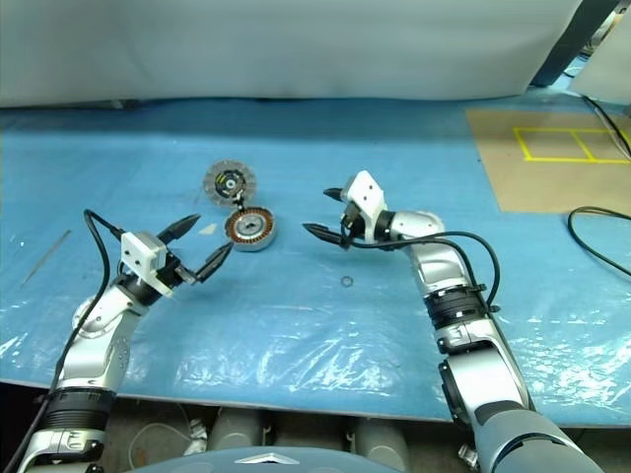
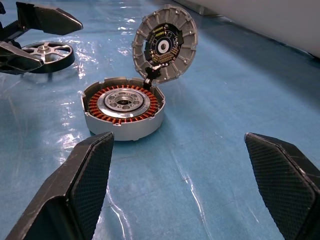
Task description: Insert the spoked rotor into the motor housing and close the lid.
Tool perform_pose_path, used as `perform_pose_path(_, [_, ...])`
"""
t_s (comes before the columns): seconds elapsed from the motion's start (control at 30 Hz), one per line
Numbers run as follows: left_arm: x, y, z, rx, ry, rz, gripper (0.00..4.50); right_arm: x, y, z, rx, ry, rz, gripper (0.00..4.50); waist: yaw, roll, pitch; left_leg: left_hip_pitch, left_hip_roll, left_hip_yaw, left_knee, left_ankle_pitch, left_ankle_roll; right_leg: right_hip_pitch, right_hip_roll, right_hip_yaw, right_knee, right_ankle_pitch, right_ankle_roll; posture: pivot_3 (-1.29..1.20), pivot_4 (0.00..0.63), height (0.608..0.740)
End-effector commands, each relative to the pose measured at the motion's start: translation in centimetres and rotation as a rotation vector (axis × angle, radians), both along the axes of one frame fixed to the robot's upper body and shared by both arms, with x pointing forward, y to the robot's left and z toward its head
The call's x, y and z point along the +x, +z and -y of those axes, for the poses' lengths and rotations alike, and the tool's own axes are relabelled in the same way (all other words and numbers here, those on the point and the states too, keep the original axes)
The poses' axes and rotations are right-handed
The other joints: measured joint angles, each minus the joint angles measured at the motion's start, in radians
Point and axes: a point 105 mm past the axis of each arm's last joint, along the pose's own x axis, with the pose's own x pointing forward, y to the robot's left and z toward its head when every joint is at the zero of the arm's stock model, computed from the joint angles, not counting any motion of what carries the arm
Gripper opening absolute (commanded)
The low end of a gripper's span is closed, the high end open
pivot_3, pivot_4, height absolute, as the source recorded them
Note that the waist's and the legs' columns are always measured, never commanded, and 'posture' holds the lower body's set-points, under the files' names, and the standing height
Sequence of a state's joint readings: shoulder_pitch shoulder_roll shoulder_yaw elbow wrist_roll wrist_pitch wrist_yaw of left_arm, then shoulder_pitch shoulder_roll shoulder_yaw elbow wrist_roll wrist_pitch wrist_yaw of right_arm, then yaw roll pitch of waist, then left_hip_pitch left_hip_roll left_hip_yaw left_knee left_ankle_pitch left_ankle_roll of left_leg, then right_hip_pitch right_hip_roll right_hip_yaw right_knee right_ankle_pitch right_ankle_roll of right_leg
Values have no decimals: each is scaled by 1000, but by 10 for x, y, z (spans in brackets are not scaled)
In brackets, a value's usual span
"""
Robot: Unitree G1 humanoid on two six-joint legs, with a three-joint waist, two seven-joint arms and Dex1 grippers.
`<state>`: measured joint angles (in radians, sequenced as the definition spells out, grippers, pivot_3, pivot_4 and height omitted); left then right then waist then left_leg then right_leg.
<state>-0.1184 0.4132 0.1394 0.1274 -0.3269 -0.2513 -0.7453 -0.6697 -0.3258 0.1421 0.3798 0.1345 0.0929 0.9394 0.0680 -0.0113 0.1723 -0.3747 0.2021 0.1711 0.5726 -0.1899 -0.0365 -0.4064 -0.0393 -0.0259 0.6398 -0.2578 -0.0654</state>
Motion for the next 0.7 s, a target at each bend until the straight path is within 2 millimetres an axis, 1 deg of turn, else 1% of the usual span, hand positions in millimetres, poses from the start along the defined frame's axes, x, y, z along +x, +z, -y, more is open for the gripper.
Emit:
perform_pose_path(0.03, [0,12,4,12,-8,45,4490,1,13,-2,-5,17,55,4356,0,0,0,0,0,0,0,0,0,0,0,0,0,0,0,0,150,740])
perform_pose_path(0.37, [0,13,5,16,-9,45,4490,2,16,-5,-7,26,67,4356,0,0,0,0,0,0,0,0,0,0,0,0,1,0,0,0,150,740])
perform_pose_path(0.7, [-5,11,-2,25,4,37,4490,2,21,-11,14,41,69,4356,0,0,0,0,0,0,0,0,0,0,0,0,1,0,0,0,150,740])
